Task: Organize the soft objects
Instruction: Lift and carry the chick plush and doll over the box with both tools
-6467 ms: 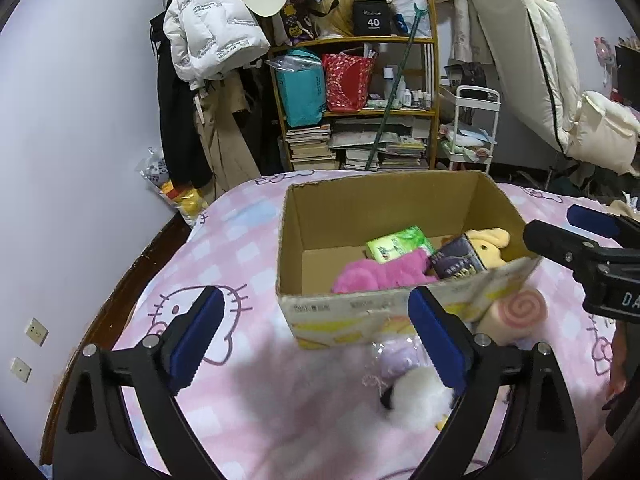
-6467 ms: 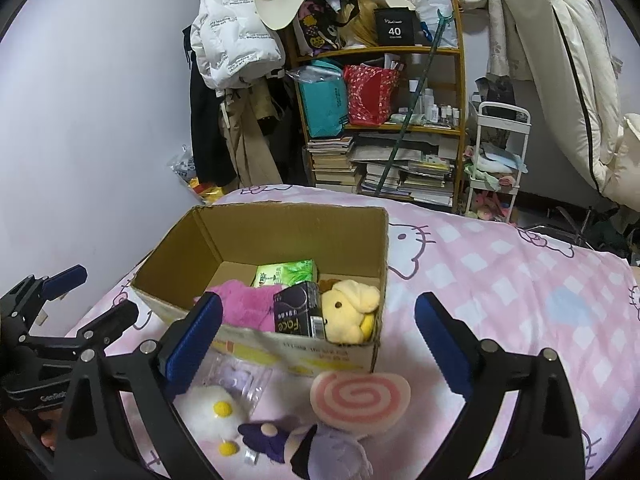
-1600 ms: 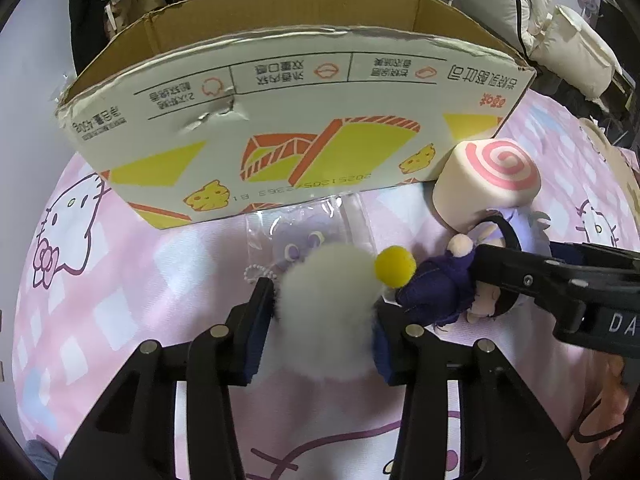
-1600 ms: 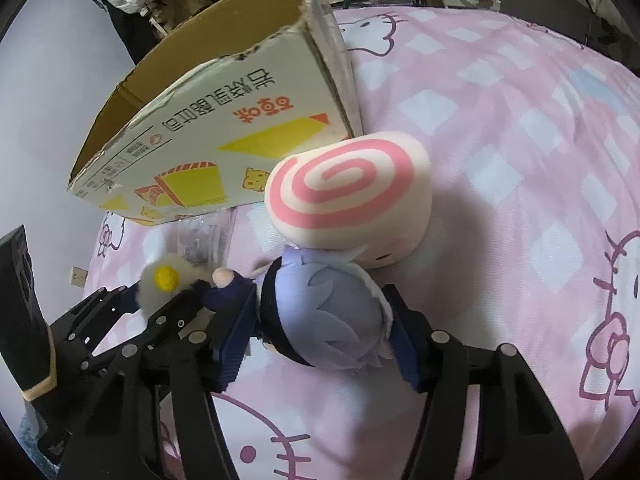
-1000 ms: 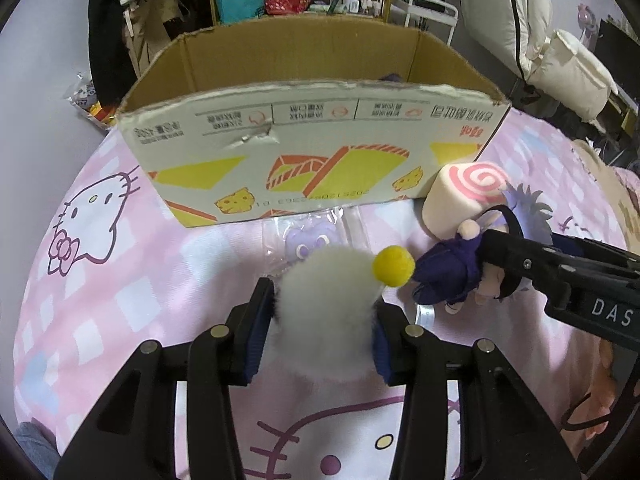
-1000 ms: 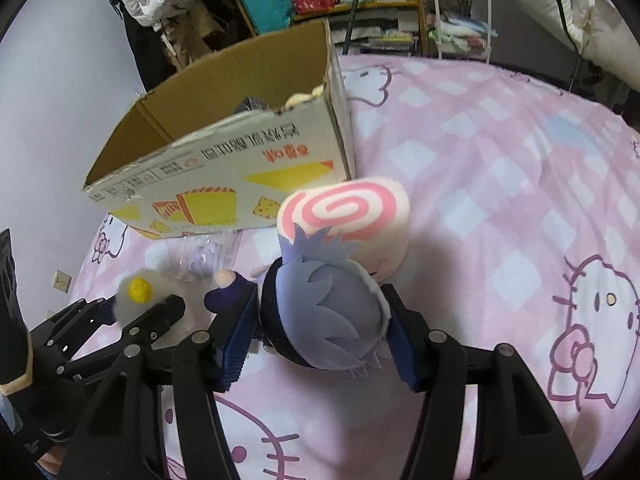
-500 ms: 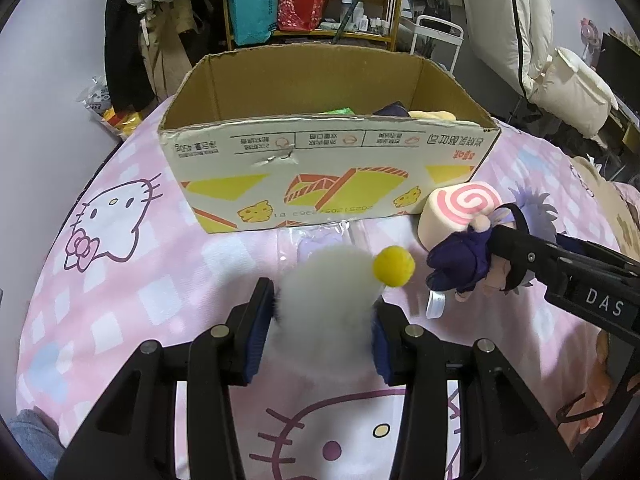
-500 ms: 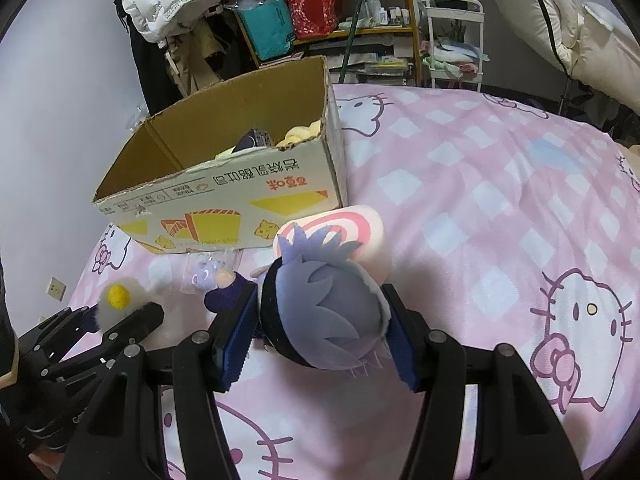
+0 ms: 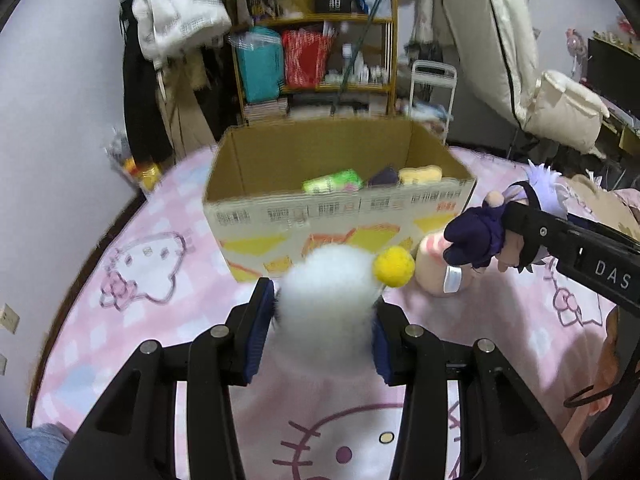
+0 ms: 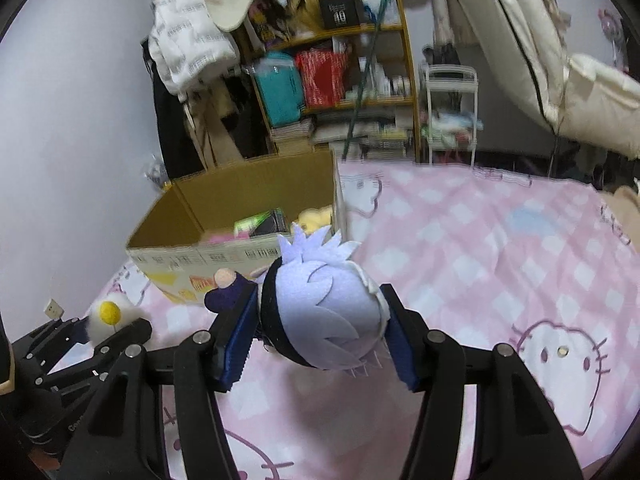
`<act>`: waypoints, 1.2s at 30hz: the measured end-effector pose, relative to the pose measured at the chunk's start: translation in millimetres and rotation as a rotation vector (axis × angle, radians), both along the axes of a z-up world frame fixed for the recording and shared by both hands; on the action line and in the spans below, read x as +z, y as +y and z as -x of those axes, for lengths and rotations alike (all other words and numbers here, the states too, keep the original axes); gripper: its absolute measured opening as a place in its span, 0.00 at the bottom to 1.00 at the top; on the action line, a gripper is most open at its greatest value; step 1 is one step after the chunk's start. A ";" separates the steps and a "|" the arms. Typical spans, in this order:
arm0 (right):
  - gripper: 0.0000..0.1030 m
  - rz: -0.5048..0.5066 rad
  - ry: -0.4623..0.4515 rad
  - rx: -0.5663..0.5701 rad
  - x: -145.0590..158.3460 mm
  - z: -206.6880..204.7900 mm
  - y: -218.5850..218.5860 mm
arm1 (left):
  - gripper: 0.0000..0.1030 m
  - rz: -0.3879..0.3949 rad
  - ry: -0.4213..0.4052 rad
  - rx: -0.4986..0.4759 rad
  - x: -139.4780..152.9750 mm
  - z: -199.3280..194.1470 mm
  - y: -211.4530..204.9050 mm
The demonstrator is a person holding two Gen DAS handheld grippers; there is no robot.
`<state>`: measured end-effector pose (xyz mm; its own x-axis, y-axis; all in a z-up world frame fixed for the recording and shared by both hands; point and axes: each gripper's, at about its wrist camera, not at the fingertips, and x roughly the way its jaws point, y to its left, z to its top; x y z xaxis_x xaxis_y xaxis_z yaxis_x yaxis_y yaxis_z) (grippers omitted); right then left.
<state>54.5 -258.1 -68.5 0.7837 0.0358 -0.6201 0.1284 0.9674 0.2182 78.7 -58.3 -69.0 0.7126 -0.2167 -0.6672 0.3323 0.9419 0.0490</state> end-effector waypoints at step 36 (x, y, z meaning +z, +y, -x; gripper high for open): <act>0.61 0.000 -0.433 0.051 111.8 -67.4 -15.0 | 0.43 0.144 -0.506 0.034 143.9 -51.3 15.9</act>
